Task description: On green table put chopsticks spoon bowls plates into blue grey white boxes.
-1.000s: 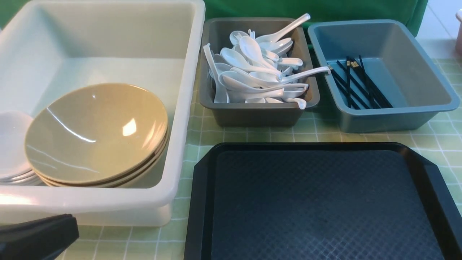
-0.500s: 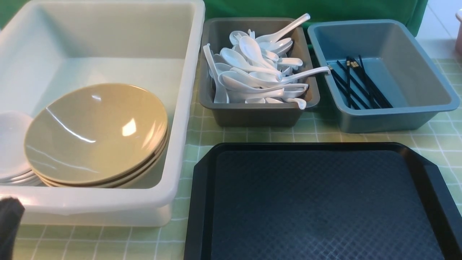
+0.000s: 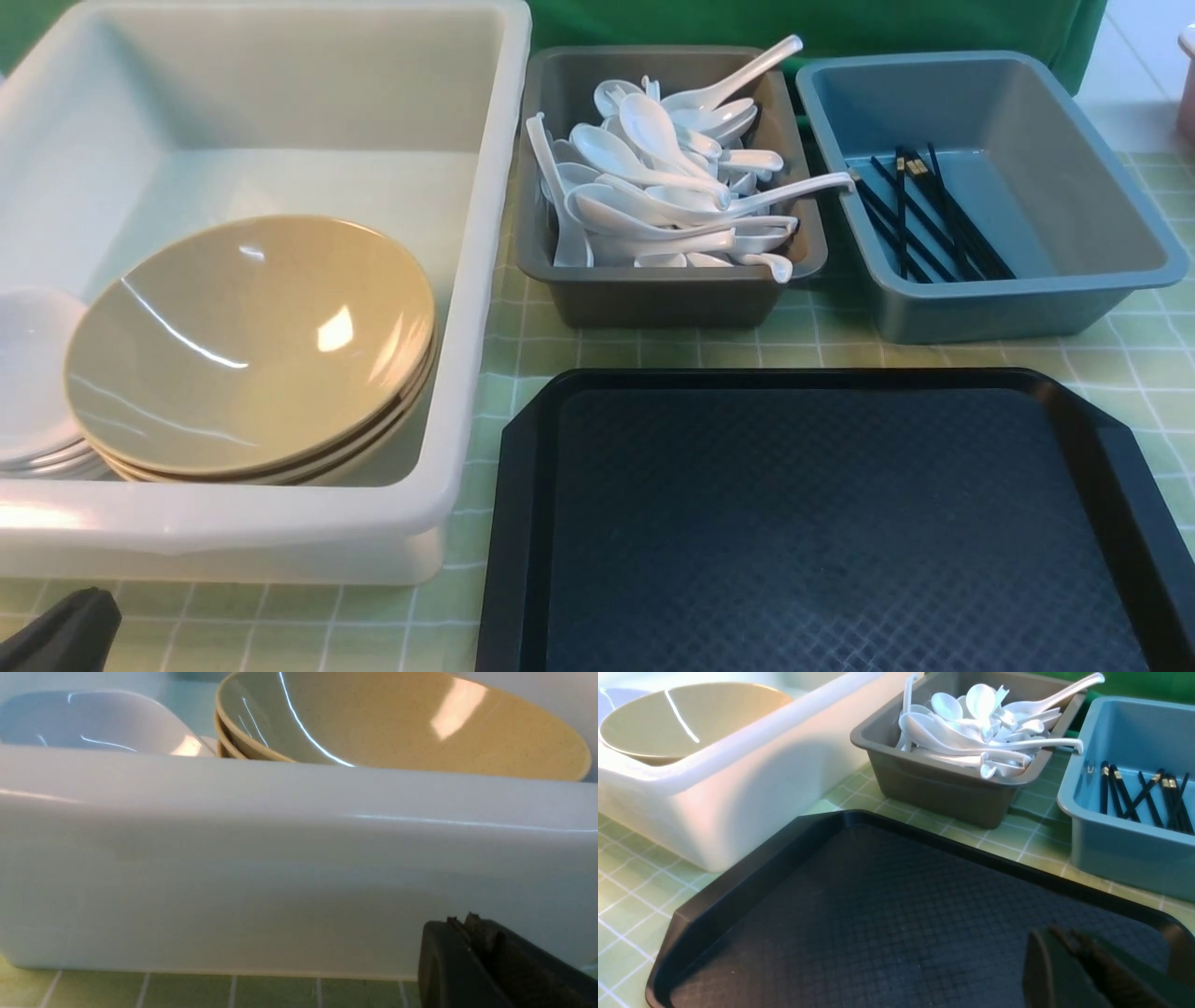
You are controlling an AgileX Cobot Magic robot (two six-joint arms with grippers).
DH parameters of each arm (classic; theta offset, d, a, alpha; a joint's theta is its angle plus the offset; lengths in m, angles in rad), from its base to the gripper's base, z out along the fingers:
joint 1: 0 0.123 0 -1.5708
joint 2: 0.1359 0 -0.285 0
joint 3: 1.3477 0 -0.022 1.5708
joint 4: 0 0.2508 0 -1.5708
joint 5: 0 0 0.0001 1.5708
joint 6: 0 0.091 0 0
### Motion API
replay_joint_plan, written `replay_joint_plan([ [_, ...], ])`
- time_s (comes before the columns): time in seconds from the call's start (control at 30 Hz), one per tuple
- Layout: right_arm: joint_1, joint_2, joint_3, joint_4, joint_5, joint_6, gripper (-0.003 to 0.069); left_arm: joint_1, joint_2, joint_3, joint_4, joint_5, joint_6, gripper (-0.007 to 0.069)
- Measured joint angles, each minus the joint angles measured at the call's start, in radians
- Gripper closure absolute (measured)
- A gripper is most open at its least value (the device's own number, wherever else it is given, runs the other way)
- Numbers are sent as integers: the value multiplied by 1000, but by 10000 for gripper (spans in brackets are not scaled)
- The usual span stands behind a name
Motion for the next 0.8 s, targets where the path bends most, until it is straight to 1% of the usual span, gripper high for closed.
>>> replay_joint_plan([
  [0.8,0,0,0,0,0,0,594,0,0,0,-2,0,1,627],
])
